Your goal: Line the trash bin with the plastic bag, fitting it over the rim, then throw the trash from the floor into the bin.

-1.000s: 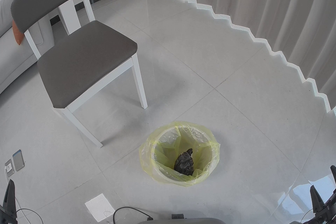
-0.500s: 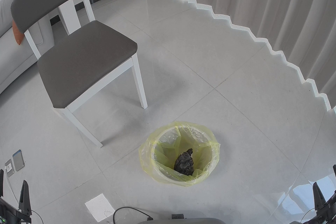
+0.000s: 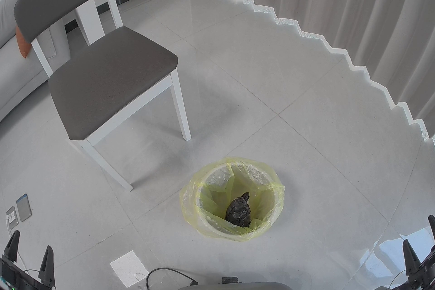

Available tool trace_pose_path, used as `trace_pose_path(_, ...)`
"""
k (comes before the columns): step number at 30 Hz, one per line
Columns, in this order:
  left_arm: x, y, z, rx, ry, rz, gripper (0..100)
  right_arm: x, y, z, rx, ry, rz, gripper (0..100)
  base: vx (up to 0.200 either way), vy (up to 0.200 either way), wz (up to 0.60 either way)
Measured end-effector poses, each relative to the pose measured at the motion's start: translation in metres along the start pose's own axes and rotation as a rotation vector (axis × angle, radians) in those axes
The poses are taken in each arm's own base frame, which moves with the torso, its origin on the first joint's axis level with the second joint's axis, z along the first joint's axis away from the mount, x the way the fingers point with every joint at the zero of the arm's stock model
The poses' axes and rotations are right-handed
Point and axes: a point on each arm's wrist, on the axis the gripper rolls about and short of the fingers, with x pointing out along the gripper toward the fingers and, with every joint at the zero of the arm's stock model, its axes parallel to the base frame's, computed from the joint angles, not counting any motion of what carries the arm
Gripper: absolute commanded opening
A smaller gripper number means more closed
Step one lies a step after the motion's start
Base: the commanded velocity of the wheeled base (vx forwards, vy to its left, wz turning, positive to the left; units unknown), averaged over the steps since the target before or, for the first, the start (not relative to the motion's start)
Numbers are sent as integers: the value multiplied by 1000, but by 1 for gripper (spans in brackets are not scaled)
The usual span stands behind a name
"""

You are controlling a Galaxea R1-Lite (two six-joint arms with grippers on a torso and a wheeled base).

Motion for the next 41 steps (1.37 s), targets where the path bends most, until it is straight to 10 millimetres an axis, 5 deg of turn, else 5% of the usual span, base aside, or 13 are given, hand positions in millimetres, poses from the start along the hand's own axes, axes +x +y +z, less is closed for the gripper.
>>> trace_pose_path(7, 0, 0, 0, 1, -1, 1, 100, 0, 1, 0, 26, -3, 63, 100, 0, 0, 0)
trace_pose_path(17, 0, 0, 0, 2, -1, 2, 100, 0, -2, 2, 6, -23, -100, 100, 0, 0, 0)
trace_pose_path(29, 0, 0, 0, -11, 0, 6, 100, 0, -1, 1, -7, -6, -40, 100, 0, 0, 0)
trace_pose_path(41, 0, 0, 0, -10, 1, 6, 100, 0, -4, -4, 26, 41, -187, 100, 0, 0, 0)
